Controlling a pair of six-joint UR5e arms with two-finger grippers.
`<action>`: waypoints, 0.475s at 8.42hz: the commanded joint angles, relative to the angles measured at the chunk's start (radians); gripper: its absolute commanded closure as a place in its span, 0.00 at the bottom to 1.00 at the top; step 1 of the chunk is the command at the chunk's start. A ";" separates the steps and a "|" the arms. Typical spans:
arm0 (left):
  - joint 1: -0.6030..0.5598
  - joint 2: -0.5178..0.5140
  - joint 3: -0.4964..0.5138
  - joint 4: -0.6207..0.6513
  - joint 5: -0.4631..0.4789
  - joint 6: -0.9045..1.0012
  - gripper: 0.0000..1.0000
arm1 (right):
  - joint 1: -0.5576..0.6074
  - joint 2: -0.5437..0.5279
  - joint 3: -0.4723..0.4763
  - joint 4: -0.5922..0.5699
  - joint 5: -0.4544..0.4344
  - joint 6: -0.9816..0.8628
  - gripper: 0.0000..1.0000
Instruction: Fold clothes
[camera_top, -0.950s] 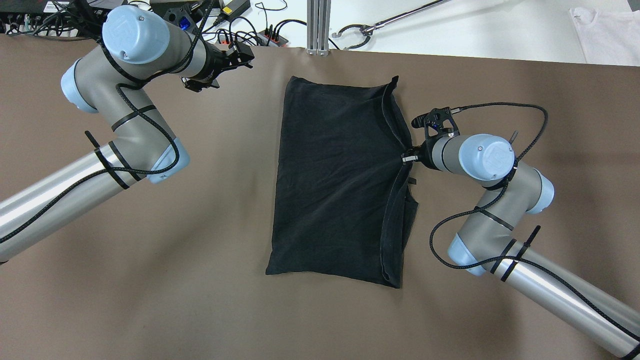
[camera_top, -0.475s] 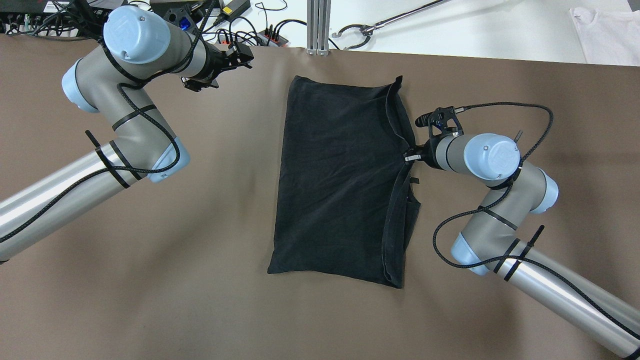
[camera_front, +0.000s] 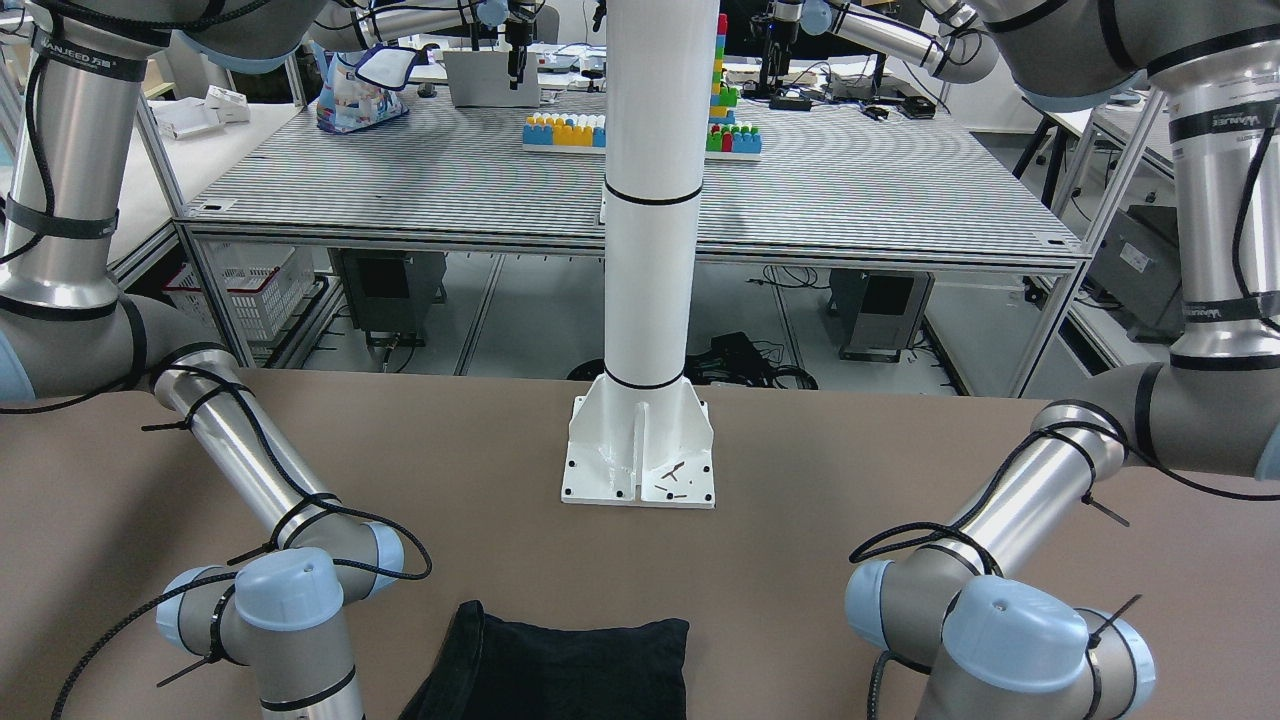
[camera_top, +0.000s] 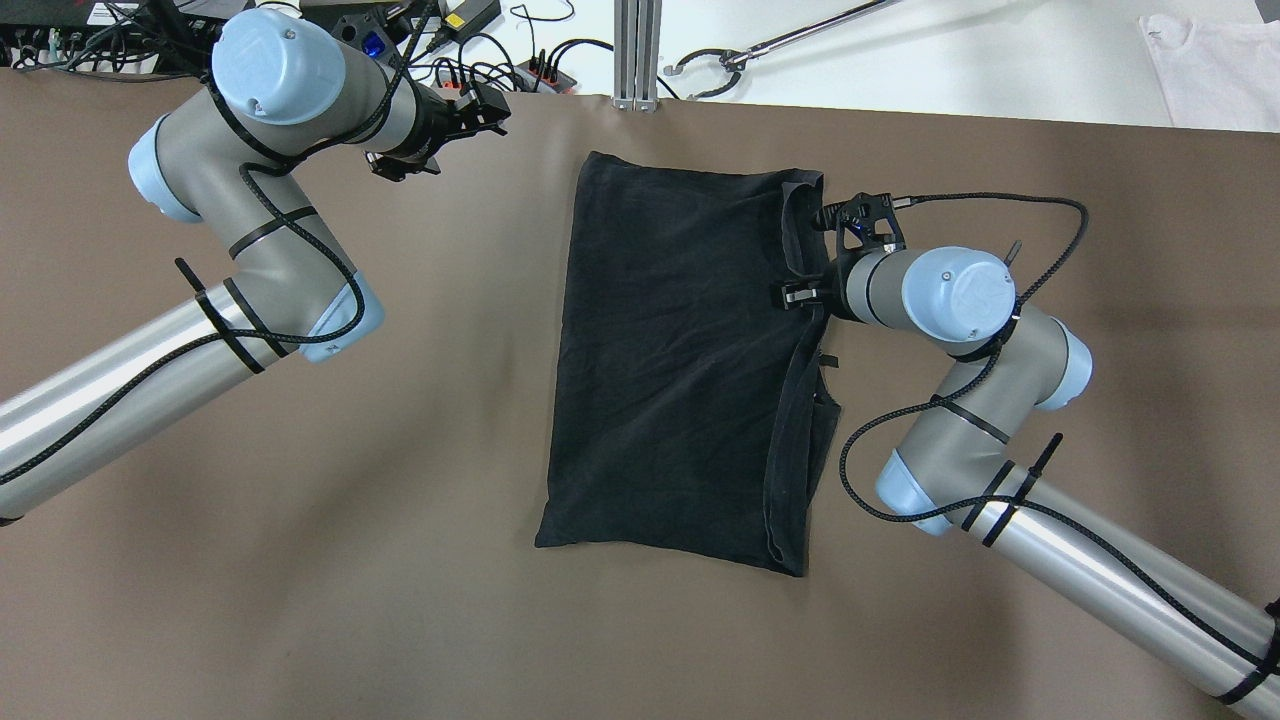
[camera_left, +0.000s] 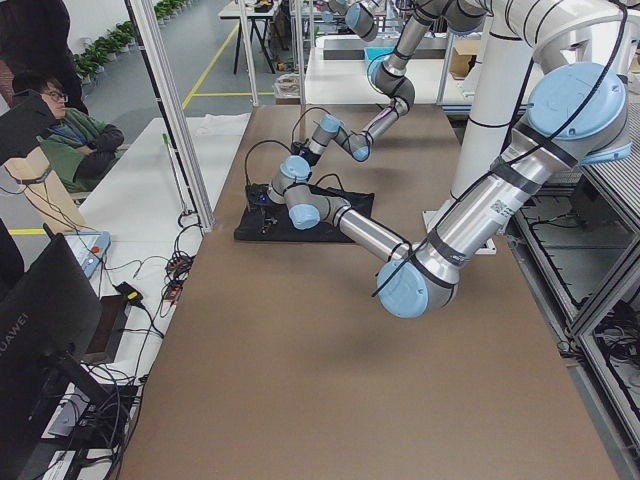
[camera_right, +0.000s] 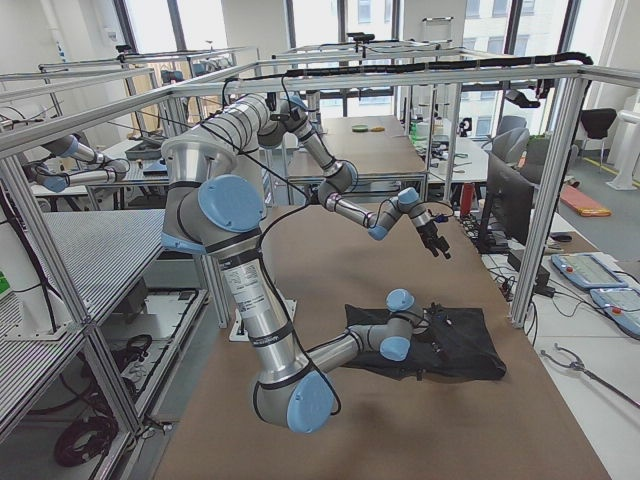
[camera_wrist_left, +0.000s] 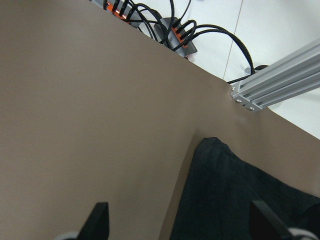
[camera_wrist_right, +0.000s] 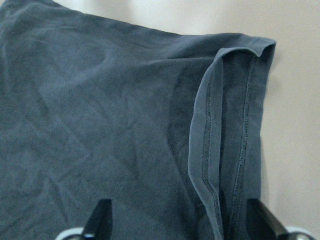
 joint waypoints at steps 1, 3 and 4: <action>0.000 -0.023 0.024 -0.003 0.000 0.000 0.00 | -0.007 0.068 -0.115 -0.005 -0.046 -0.003 0.06; 0.000 -0.053 0.059 -0.004 0.000 -0.002 0.00 | 0.007 0.060 -0.115 -0.038 -0.043 -0.071 0.06; 0.000 -0.054 0.059 -0.006 0.000 -0.002 0.00 | 0.013 0.046 -0.114 -0.037 -0.038 -0.079 0.06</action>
